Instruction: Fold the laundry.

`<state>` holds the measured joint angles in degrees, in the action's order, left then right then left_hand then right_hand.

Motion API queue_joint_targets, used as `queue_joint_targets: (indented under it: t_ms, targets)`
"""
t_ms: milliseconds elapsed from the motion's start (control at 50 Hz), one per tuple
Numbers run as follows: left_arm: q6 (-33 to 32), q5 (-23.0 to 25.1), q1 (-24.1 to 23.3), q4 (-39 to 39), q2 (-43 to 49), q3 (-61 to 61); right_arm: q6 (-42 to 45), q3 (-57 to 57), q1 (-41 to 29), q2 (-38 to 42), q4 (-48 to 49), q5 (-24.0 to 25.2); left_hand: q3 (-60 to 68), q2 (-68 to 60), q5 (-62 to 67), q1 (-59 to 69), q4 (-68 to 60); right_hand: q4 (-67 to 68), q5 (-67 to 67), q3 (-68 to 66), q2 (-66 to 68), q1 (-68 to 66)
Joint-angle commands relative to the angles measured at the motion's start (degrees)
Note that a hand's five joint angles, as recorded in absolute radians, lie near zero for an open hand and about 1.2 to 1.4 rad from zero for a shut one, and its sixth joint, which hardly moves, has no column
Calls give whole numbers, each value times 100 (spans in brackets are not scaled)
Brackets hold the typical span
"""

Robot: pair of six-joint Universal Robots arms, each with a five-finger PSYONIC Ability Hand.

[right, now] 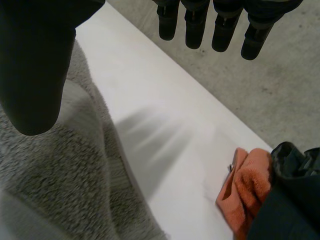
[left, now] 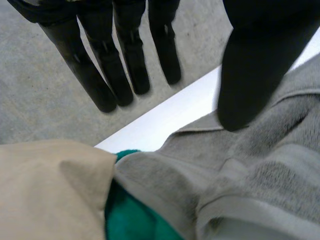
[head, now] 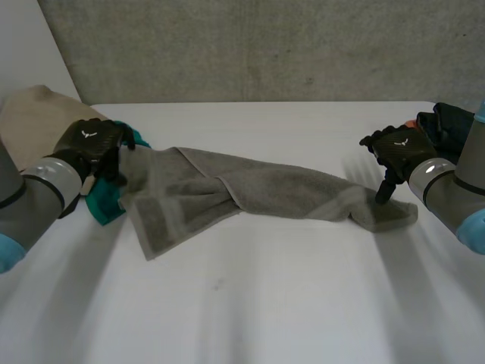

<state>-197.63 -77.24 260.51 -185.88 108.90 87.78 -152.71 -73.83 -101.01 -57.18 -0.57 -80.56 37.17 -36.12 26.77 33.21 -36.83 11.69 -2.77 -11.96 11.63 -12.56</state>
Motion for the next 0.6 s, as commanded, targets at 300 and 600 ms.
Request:
queue_joint_targets:
  t_ms: [300, 600]
  targets:
    - [-3406, 2230, 861, 720, 1572, -402, 39, -35, 37, 181, 232, 75, -812, 707, -772, -416, 778, -169, 277, 196, -163, 256]
    - [-2185, 2503, 642, 579, 1820, -1122, 197, -114, -15, 234, 277, 66, 4283, -4388, 4323, 4679, -4317, -169, 277, 196, -163, 256]
